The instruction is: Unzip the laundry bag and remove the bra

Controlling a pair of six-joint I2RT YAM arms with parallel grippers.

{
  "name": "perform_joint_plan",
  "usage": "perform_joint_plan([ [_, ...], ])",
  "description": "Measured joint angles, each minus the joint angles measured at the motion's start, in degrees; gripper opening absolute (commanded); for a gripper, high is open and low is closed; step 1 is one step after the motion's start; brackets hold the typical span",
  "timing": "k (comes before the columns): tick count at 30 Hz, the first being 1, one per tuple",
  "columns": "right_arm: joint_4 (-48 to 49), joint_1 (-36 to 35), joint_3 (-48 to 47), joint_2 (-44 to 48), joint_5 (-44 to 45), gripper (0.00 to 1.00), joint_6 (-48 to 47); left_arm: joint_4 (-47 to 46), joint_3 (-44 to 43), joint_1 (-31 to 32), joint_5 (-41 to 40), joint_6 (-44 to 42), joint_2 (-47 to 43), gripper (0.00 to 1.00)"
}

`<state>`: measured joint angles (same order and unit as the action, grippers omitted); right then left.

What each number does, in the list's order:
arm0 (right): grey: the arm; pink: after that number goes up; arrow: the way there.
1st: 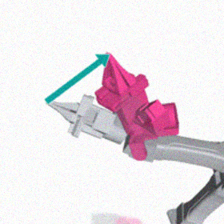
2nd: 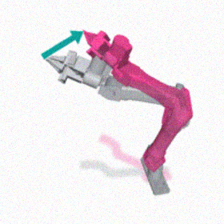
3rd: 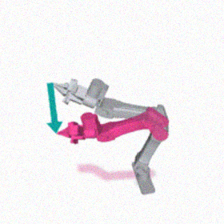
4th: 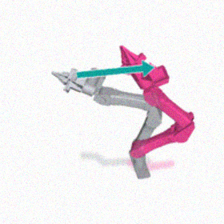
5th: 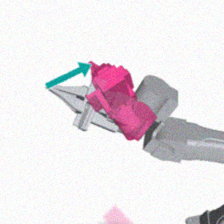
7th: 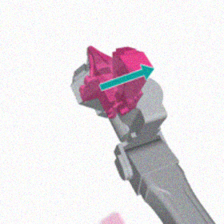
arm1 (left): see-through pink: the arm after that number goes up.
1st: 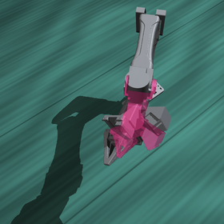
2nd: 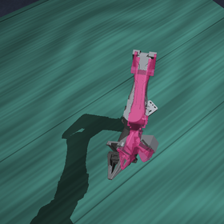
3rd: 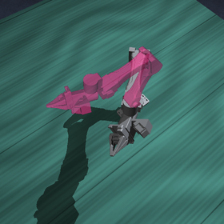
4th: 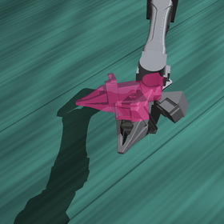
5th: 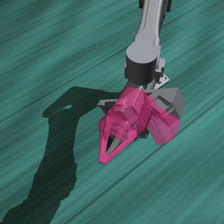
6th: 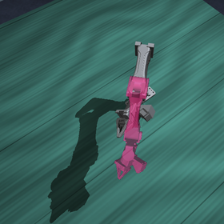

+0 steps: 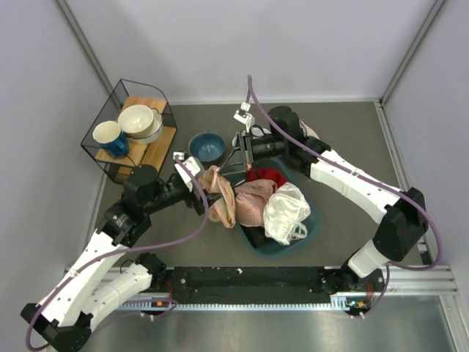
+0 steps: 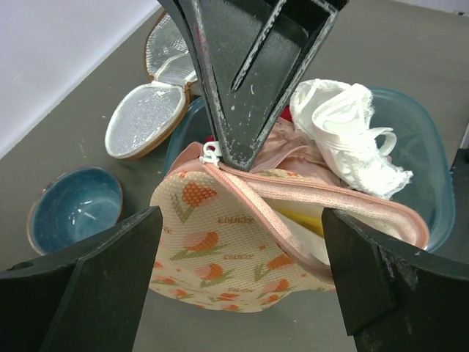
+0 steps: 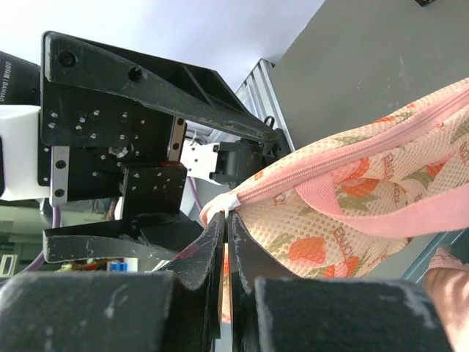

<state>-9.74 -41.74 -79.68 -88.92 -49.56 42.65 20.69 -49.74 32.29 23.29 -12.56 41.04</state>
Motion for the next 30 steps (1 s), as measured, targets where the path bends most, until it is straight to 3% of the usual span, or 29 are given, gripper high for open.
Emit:
perform_joint_plan([
  [8, -0.68, -0.17, 0.00, -0.02, 0.66, 0.00, 0.00, -0.76, -1.81, 0.00, 1.70, 6.23, -3.19, 0.98],
  [11, -0.74, -0.17, 0.00, -0.02, 0.90, 0.00, 0.00, -1.09, -4.37, 0.00, 1.75, 10.32, -3.15, 0.93],
  [22, -1.07, -0.35, -0.37, -0.20, 1.53, 0.00, 0.00, -0.94, -7.63, 1.70, -7.02, 24.70, 8.63, 0.86],
  [26, -1.03, -0.50, -0.39, -0.20, 1.73, 0.00, 0.00, -0.48, -7.48, 2.69, -9.35, 26.43, 8.44, 0.75],
  [27, -1.03, -0.50, -0.39, -0.20, 1.77, 0.00, 0.00, -0.50, -7.48, 2.86, -9.75, 26.58, 8.35, 0.60],
  [30, -1.01, -0.48, -0.50, -0.37, 2.58, 0.00, -0.02, -0.28, -7.48, 3.63, -10.21, 27.15, 8.33, 0.40],
])
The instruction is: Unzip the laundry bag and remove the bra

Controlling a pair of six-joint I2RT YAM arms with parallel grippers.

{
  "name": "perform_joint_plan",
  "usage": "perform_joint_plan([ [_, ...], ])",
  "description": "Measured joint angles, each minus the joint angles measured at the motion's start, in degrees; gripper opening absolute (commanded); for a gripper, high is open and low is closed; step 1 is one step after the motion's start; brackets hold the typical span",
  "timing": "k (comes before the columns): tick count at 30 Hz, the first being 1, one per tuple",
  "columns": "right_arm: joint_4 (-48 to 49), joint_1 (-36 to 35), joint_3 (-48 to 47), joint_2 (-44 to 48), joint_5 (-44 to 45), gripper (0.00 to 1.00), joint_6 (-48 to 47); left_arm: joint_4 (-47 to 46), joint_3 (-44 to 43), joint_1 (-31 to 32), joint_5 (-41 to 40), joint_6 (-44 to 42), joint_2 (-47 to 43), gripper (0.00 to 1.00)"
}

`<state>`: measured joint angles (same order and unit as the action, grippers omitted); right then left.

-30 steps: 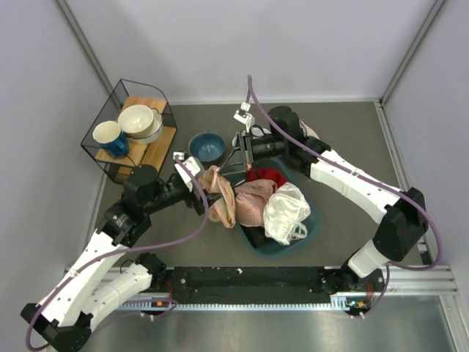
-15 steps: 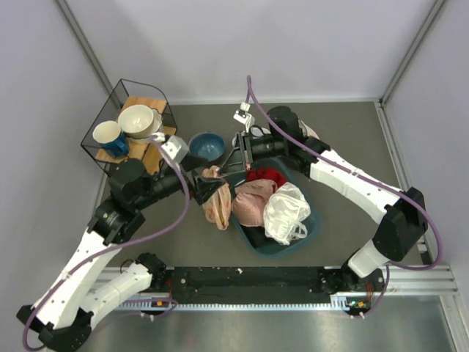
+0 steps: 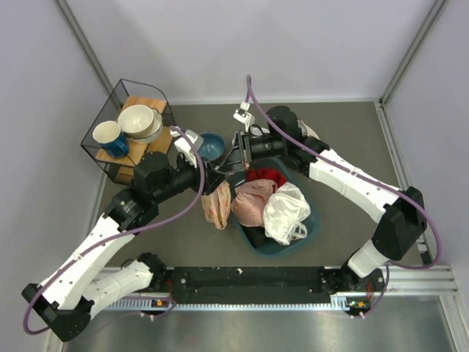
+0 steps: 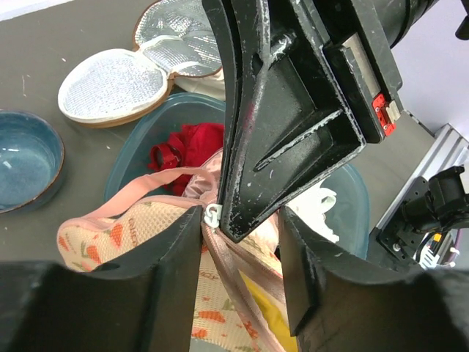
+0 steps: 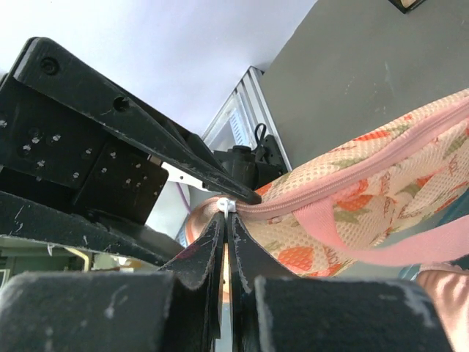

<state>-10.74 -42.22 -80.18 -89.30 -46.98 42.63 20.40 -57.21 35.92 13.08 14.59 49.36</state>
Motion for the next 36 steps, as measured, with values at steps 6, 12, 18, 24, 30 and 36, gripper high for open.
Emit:
perform_joint_plan([
  [6, -0.33, -0.02, -0.63, -0.35, 0.17, 0.00, 0.02, 1.77, 0.11, 0.24, -0.48, -1.36, -1.20, 0.45],
  [12, -0.57, 0.02, -0.87, -0.35, 0.31, 0.00, 0.00, 3.69, 0.11, 0.24, -1.22, -2.99, -2.56, 0.01],
  [18, -0.50, 0.90, -1.33, -0.35, 0.33, 0.00, 0.48, 5.03, 0.13, 0.15, -2.01, -4.59, -3.69, 0.00],
  [24, -0.09, 2.40, -1.20, -0.35, -0.52, 0.00, 0.96, 5.11, 0.13, 0.20, -2.08, -6.29, -4.72, 0.00],
  [30, 0.83, 7.45, 2.86, -0.15, 1.49, 0.00, -0.31, 5.79, -0.07, 0.17, -3.54, -9.29, -10.12, 0.00],
  [36, 1.36, 8.15, 6.64, -0.15, 1.44, 0.00, 0.00, 5.05, -1.92, 0.17, -3.41, -11.80, -12.46, 0.00],
])
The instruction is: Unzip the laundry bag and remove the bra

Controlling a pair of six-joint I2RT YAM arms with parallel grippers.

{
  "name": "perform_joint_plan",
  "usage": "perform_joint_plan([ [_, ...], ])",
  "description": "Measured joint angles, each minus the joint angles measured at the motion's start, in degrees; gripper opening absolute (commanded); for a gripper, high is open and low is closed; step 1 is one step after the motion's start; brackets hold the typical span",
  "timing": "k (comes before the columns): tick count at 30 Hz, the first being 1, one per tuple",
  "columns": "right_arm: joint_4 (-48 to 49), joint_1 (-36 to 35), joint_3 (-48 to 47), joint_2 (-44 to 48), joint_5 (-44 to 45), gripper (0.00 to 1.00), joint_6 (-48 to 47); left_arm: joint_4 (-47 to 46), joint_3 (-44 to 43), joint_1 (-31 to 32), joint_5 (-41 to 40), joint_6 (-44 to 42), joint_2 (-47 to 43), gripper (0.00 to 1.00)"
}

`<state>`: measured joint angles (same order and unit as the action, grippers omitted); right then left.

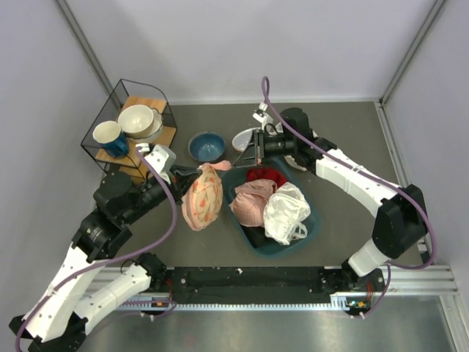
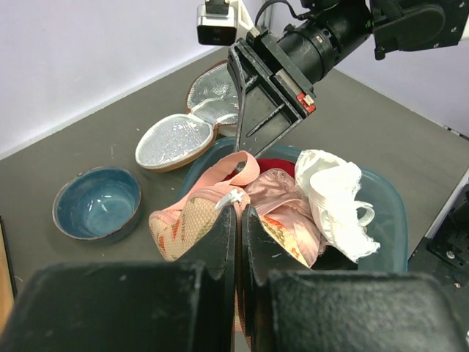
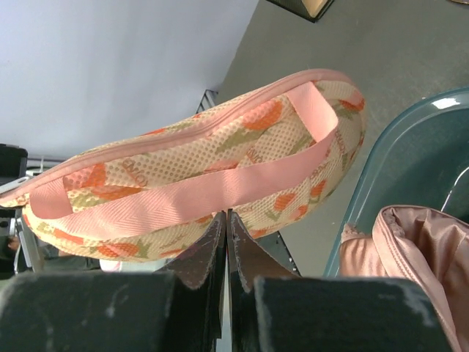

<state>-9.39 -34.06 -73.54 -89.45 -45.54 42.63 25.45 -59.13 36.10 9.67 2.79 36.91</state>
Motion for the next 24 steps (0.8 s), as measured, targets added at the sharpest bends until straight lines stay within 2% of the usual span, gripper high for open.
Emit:
perform_joint_plan([
  [4, 0.79, -0.26, 0.00, 0.13, -0.07, 0.00, -0.17, -0.11, -0.02, 0.00, 1.40, -1.03, 0.59, 0.00],
  [9, -0.26, -0.44, -0.61, 1.38, 0.81, 0.33, -1.14, -0.11, 0.90, 0.00, 5.40, -3.26, 0.92, 0.00],
  [14, -4.04, -2.78, -4.76, 4.44, 4.20, 0.39, -5.11, 0.42, 2.45, 0.00, 9.60, -6.64, 0.85, 0.00],
  [15, -4.59, -3.52, -5.57, 5.35, 4.79, 0.44, -6.05, 0.48, 2.73, 0.00, 10.21, -7.39, 0.83, 0.00],
  [17, -5.27, -4.42, -6.40, 6.75, 5.44, 0.47, -7.21, 0.52, 3.80, 0.00, 11.43, -9.29, 0.44, 0.00],
  [19, -5.66, -4.83, -6.51, 7.89, 5.55, 0.57, -8.63, 0.61, 5.14, 0.00, 12.48, -11.52, -0.22, 0.00],
  [24, -7.43, -4.83, -6.51, 6.93, 0.61, 0.66, -11.06, 2.12, 6.67, 0.00, 15.82, -18.03, -1.75, 0.00],
])
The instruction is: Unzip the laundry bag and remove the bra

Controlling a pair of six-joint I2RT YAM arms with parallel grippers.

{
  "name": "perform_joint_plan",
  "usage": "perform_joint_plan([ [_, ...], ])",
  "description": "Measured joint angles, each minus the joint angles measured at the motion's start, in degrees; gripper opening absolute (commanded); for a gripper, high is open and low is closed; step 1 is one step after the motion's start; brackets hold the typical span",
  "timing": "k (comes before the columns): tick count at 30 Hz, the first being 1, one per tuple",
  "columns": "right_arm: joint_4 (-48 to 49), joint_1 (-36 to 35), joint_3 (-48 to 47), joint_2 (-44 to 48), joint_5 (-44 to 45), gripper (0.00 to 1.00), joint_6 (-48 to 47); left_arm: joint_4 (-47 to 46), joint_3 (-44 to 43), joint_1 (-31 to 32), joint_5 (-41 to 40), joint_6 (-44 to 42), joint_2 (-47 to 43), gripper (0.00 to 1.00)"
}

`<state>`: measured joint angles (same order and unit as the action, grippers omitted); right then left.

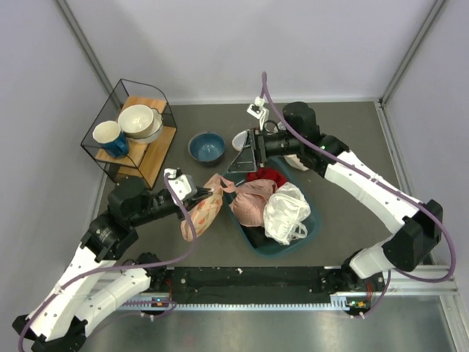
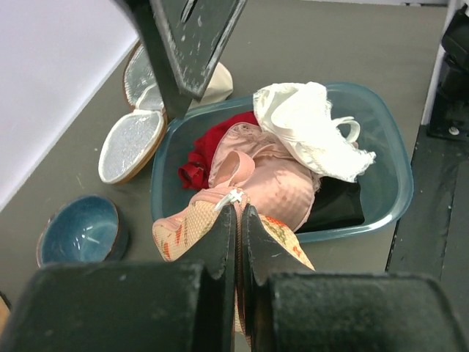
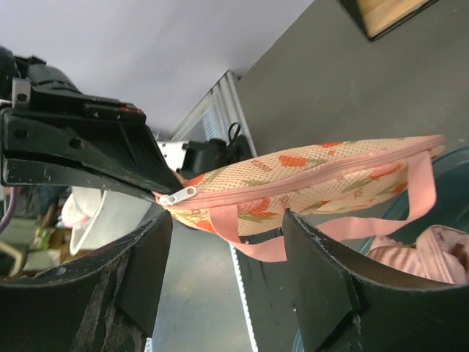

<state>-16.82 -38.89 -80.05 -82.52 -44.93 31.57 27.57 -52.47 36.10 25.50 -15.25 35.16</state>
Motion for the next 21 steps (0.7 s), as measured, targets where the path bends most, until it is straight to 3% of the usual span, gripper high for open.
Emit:
perform_joint_plan([
  [9, -1.68, -2.60, 0.00, -5.14, -12.26, 0.68, -3.58, 5.38, -1.97, 0.00, 7.30, -7.74, 3.10, 0.00],
  [21, -1.62, -6.91, -1.90, -8.81, -17.77, 0.74, -5.73, 6.56, -2.08, -0.04, 9.79, -8.55, 3.63, 0.00],
])
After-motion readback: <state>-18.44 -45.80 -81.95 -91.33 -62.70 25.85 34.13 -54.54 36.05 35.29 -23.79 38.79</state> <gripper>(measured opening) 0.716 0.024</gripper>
